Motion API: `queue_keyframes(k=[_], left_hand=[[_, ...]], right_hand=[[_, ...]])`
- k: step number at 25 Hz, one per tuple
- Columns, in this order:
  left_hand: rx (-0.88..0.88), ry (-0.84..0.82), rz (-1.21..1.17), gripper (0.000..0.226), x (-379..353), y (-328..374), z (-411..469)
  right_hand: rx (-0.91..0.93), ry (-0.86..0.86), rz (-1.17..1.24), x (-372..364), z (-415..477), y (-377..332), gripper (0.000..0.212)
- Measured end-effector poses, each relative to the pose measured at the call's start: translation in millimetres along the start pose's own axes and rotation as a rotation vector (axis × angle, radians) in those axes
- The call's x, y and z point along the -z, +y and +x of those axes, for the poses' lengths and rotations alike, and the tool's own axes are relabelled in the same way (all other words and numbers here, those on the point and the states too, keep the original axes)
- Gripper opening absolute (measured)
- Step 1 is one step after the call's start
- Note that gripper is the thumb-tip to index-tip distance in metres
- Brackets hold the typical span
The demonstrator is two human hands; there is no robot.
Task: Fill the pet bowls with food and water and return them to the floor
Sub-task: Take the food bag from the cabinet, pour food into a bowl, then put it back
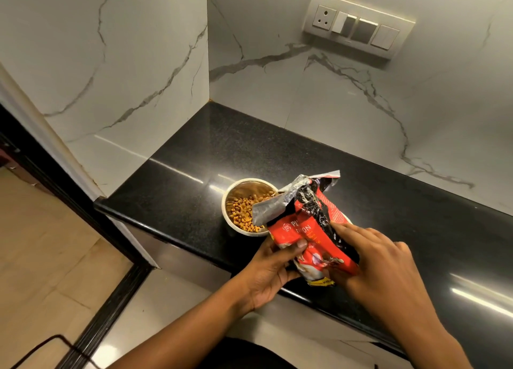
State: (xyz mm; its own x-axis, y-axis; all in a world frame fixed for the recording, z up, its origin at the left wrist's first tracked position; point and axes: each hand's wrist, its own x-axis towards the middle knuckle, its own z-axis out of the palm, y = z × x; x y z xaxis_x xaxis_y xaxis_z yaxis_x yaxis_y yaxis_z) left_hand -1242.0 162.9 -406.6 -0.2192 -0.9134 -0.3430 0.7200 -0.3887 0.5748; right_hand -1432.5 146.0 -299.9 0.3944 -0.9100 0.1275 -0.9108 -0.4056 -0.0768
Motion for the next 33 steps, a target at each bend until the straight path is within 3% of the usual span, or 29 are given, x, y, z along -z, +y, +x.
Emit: queue_keyframes(k=[8,13,20,26,30,33], left_hand=[[-0.101,0.012,0.295,0.068,-6,5,-9],[-0.247,0.007,0.593,0.065,-11,24,-11],[-0.439,0.039,0.926,0.061,-44,66,-26],[-0.666,-0.026,1.248,0.071,-114,122,-40],[-0.807,-0.088,1.354,0.075,-172,164,-42],[-0.92,-0.078,1.309,0.071,-218,196,-50]], right_hand=[[-0.04,0.089,0.343,-35,-34,23,0.099],[-0.104,0.116,0.517,-57,-39,26,0.09],[-0.202,0.37,0.745,-64,-29,4,0.089],[-0.341,0.581,1.074,-14,5,-17,0.085],[-0.303,0.714,1.08,43,29,-7,0.095],[-0.209,0.69,1.035,104,44,5,0.088]])
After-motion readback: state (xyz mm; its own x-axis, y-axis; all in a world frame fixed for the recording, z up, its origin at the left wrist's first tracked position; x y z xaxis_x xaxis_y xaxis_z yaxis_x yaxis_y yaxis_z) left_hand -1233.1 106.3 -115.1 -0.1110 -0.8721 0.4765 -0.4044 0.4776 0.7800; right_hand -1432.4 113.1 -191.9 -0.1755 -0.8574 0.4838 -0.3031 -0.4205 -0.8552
